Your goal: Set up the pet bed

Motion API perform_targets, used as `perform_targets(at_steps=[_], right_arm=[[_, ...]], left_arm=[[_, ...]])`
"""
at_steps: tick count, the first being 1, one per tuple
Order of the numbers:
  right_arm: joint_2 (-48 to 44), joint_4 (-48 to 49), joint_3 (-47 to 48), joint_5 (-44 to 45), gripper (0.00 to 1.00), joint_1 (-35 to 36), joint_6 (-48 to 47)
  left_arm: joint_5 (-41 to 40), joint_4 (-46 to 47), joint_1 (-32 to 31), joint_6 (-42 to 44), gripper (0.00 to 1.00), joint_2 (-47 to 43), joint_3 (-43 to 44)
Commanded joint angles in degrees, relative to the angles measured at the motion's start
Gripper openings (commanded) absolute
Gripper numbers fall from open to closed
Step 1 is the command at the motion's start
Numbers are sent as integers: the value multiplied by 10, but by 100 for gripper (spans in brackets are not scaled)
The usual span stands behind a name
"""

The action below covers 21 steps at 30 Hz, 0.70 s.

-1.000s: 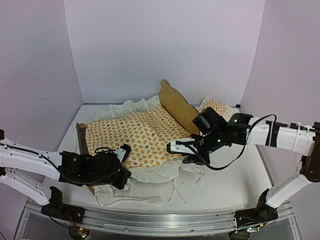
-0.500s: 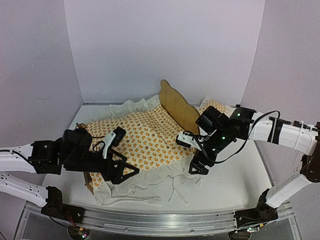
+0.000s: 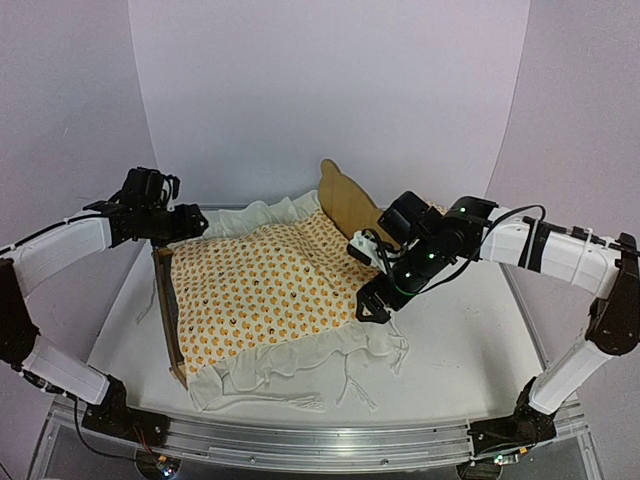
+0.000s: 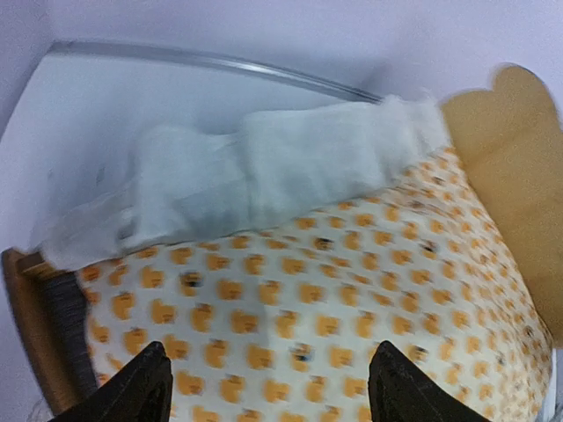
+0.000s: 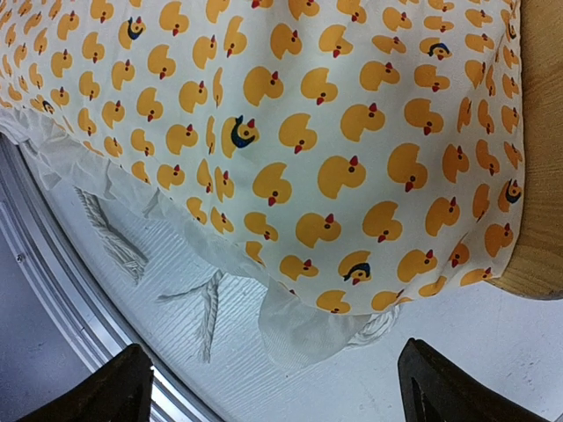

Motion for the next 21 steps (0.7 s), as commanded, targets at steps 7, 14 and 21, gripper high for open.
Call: perform_targets(at_steps=[7, 14, 21], right_arm=[[-40, -4, -22, 79, 98, -31, 40], [-39, -41, 48, 140, 98, -62, -1], [5, -44, 134, 178, 98, -136, -13]], left_arm=[[-90, -15, 86, 44, 77, 118, 22], [-121, -3, 87, 69, 67, 218, 73], [-185, -12, 89, 70, 28, 235, 84]])
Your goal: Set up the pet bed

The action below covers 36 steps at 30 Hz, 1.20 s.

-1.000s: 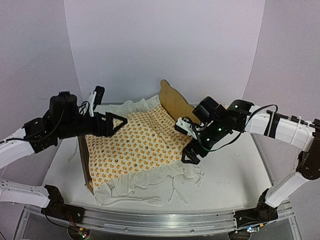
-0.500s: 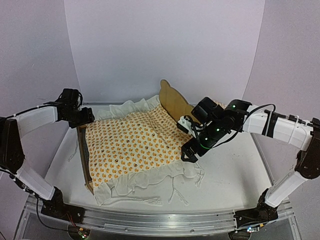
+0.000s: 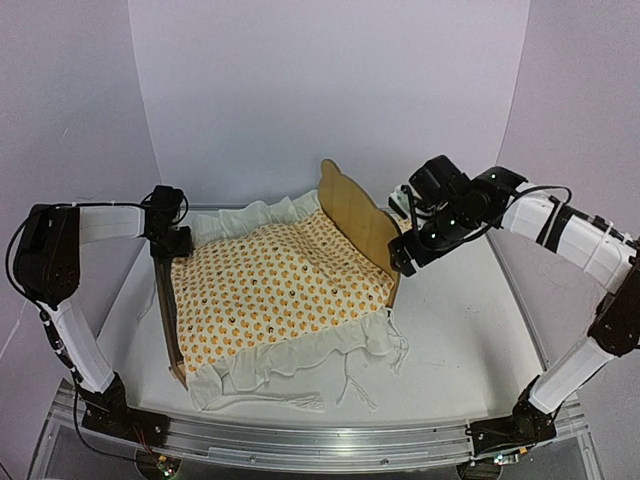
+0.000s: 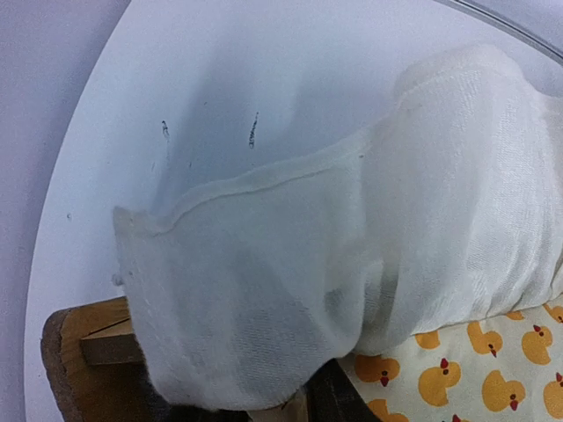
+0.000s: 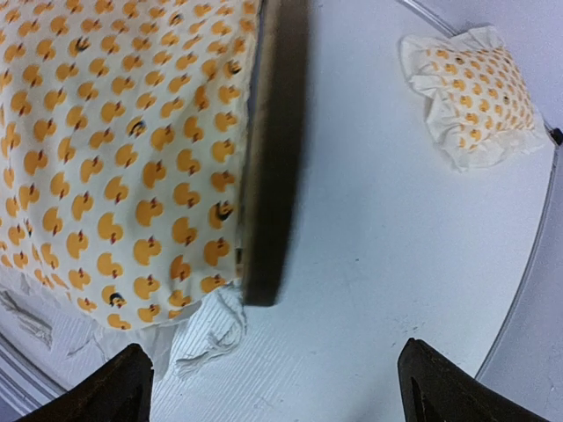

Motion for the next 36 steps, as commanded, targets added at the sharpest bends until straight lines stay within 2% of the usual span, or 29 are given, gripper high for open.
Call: perform_targets(at_steps=[1, 7, 10, 12, 14, 18, 20, 22, 25, 29, 32, 36], right_arm=[[41, 2, 91, 14, 98, -52, -16], [153, 1, 215, -5, 97, -60, -68], [200, 1, 270, -23, 86, -62, -81], [230, 0, 307, -23, 83, -62, -86], [259, -3, 333, -20, 74, -63, -97], [294, -9, 371, 0, 45, -66, -99], [298, -9, 375, 17, 33, -67, -103], [302, -9, 378, 39, 21, -69, -107], [309, -9, 389, 54, 14, -79, -109], [331, -8, 426, 80, 0, -100, -110], [355, -6, 469, 72, 0, -125, -119], [387, 1, 518, 23, 1, -167, -140]], left_arm=[[-64, 4, 6, 6, 24, -17, 11], [-100, 1, 28, 15, 13, -34, 5], [-100, 2, 37, 12, 11, -32, 6], [-104, 2, 41, 15, 10, -24, 14], [-103, 3, 45, 19, 9, -12, 27], [-103, 2, 45, 25, 9, 8, 53], [-86, 2, 45, 25, 16, 5, 61], [-56, 1, 45, 28, 33, -12, 66], [8, -2, 44, 24, 52, -65, 67], [155, -2, 44, 16, 78, -138, 69], [257, -2, 44, 2, 86, -188, 55], [364, -1, 36, -8, 88, -263, 0]])
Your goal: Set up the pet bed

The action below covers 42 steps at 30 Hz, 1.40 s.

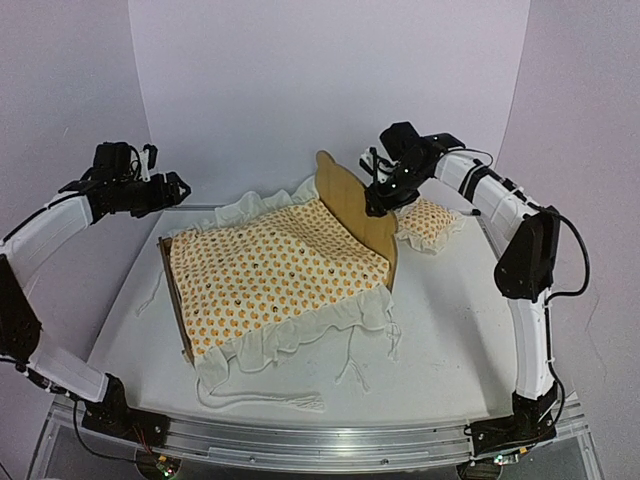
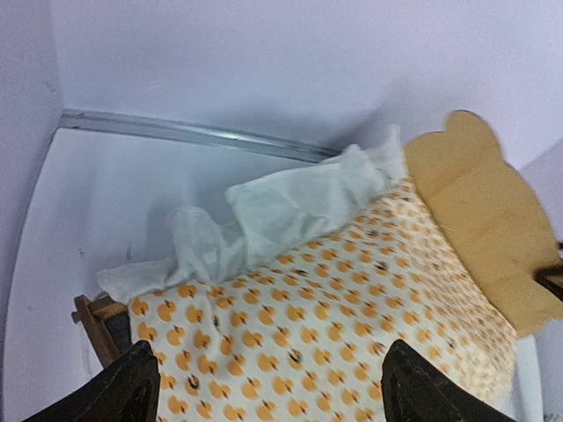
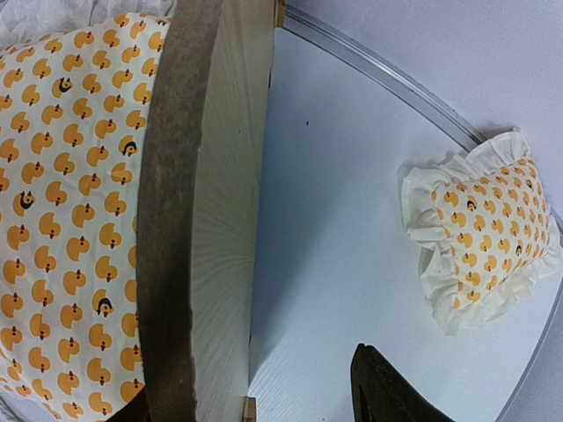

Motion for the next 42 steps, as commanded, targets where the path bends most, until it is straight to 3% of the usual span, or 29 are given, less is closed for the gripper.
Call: perform_targets(at_steps=[1, 3, 4, 8, 10, 16, 19, 23, 26, 29, 32, 37, 42], right_arm=[[34, 34, 80, 70, 5, -73, -49], [40, 34, 96, 48, 21, -82, -74], [40, 34, 100, 43, 34, -82, -92], [5, -18, 113, 44, 81, -82, -114], [-28, -61, 114, 50, 97, -82, -100], [-202, -116, -27, 67, 98, -47, -39], [-273, -115, -131, 72, 98, 28, -29], [-332, -61, -265, -80, 98, 120, 80], [-352, 100, -395, -174, 98, 197, 152], [-308, 209, -437, -134, 98, 277, 184], [-226, 229, -392, -74, 98, 343, 234], [-113, 390, -405, 32, 98, 429, 247], [-32, 486, -388, 145, 95, 484, 220]], left_arm=[[167, 13, -19, -12, 88, -91, -54], [189, 10, -48, -5, 87, -127, -89], [192, 5, -69, -1, 86, -143, -104], [130, -14, -186, -1, 84, -215, -154], [109, -16, -213, -27, 82, -240, -180], [38, -18, -247, -122, 79, -307, -287], [46, -17, -251, -171, 79, -328, -332], [70, -25, -257, -205, 80, -348, -369], [51, -26, -259, -231, 81, -382, -392], [-1, -25, -260, -254, 82, -418, -396], [-40, -34, -259, -270, 83, -433, -401], [-83, -65, -259, -271, 83, -431, -383], [-146, -90, -259, -252, 85, -469, -354]])
